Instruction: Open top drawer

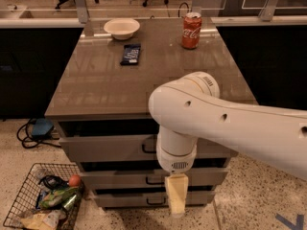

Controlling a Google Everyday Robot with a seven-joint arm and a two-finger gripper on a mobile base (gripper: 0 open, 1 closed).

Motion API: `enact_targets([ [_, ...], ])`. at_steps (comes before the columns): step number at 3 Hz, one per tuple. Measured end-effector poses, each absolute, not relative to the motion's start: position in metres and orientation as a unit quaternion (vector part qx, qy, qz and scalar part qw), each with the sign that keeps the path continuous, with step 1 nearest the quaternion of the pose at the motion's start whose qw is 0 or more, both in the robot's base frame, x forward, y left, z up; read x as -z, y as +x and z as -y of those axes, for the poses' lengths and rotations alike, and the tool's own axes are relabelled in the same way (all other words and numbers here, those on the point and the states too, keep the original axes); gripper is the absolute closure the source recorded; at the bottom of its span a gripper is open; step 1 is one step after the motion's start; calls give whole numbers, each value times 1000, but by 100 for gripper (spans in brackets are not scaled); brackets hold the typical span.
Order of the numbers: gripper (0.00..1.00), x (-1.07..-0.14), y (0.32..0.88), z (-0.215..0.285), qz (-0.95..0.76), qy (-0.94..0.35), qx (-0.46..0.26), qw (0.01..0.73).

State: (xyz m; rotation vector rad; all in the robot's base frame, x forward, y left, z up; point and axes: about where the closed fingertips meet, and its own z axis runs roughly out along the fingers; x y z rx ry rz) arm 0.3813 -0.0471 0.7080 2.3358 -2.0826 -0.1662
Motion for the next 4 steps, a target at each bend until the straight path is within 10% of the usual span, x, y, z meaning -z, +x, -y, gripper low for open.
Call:
enact_targets([
  [4, 0, -655, 422, 17, 650, 756, 73, 18],
])
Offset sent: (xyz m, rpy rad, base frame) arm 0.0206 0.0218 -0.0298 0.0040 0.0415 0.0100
